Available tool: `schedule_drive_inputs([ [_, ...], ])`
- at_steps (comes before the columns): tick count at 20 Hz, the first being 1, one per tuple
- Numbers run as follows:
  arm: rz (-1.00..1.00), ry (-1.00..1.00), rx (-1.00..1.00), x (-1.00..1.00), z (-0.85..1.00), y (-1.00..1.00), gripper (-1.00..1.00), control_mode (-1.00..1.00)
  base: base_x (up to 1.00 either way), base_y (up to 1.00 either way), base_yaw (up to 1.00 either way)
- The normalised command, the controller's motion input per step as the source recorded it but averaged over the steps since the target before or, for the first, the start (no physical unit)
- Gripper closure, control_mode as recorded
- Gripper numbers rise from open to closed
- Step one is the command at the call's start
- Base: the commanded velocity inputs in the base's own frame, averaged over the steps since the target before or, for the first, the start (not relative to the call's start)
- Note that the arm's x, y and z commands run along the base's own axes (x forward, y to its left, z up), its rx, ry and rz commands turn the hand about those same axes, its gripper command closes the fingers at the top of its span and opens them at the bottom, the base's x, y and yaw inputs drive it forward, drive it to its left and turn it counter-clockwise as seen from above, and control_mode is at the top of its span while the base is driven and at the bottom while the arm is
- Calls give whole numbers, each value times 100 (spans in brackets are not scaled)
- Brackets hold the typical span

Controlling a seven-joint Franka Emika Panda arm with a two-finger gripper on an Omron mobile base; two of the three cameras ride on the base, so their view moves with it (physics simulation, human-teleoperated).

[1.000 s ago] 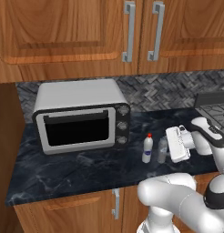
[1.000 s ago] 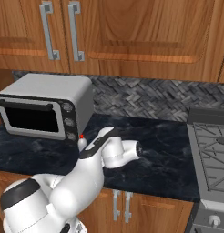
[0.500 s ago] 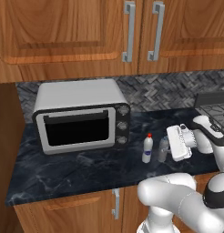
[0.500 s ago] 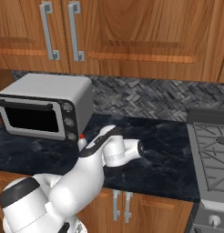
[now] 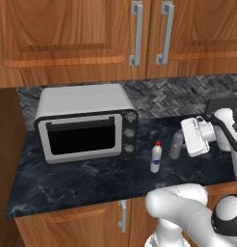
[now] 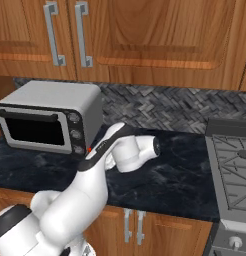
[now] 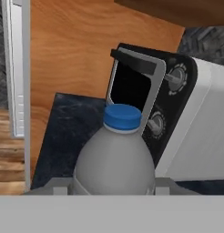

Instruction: Take the bottled waters from the counter and place them in the freezer to freeze. Close the freezer door after placing the bottles.

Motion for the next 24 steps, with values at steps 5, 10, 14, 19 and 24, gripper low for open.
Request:
schedule_drive_inputs([
  [5,0,0,1,0,57,1,100,-100,0,0,0],
  [10,0,0,0,0,8,0,100,-100,0,0,0],
  [14,0,0,0,0,0,9,100,-100,0,0,0],
  [19,2,0,-1,-12,-1,29,100,100,-9,12,2],
  [24,0,0,0,0,0,0,100,100,-46,65,20],
])
